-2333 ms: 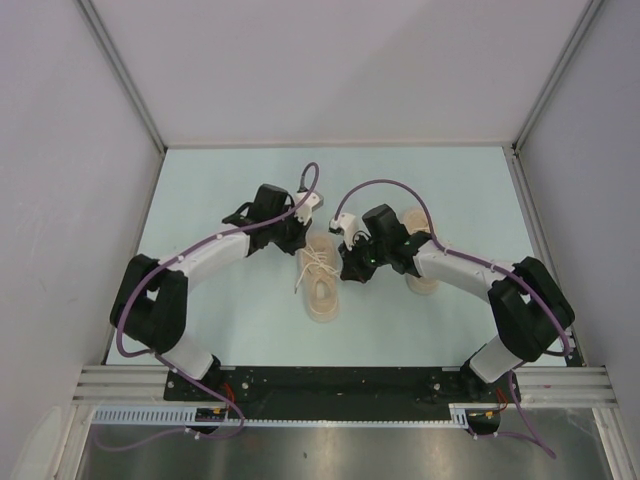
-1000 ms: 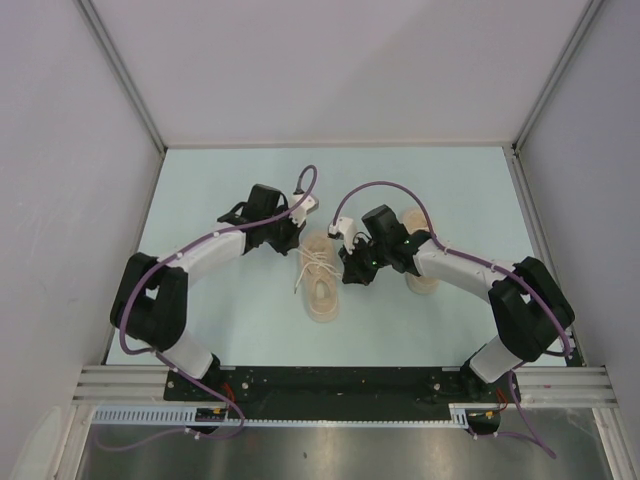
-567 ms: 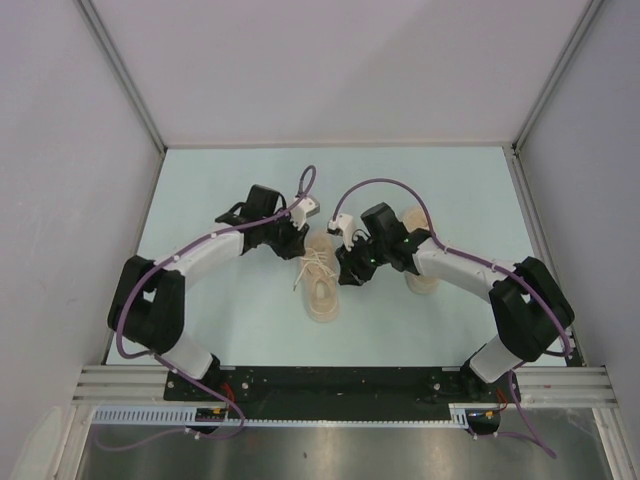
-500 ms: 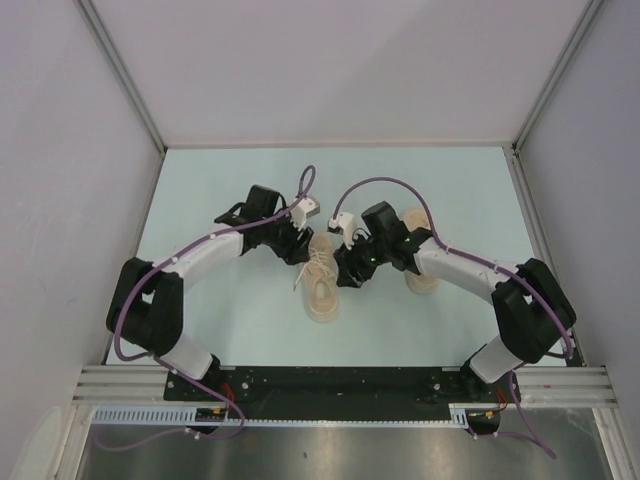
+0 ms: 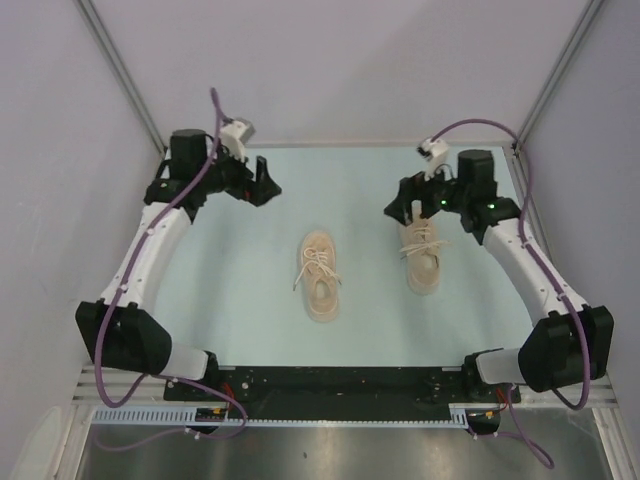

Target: Tie the shoes

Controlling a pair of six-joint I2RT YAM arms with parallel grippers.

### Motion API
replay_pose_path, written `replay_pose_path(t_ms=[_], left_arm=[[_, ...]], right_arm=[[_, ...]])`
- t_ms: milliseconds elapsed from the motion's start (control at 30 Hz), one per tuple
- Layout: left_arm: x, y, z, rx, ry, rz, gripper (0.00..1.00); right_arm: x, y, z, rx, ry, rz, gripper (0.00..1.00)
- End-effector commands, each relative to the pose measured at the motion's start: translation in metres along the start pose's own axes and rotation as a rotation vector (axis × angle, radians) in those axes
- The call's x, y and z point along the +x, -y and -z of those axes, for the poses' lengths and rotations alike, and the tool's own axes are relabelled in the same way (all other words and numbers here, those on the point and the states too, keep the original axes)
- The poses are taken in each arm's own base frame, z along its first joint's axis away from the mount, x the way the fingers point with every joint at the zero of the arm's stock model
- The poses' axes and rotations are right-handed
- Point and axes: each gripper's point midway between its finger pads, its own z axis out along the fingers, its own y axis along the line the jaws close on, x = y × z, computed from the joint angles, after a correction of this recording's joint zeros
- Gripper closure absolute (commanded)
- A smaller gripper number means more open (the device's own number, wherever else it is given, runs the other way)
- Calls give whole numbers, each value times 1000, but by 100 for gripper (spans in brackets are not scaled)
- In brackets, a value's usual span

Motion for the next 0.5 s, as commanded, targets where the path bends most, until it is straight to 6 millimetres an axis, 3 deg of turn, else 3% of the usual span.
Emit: replay_pose_path(t_ms=[0,67,100,167,200,267,300,467], left_arm=[[-8,-32,38,-161,48,138,0],[1,-45,44,-245,44,129,0],[24,-47,39,-254,5,150,0],[41,-51,40,-292,-8,150,0],[70,-51,35,-298,-56,182,1],[87,-53,32,-313,-61,195,0],[105,-53,31,-322,-83,211,0],[119,-57,29,-338,-123,213,0]], right_arm=[[-8,40,42,121,32,-100,0],[13,52,47,156,-24,-145,0],[21,60,51,183,-37,-168,0],[43,62,50,192,-73,-197,0],[52,64,49,205,-88,-207,0],[63,66,49,221,-102,-221,0],[75,66,47,227,-122,-240,0],[76,71,44,248,-103,-232,0]])
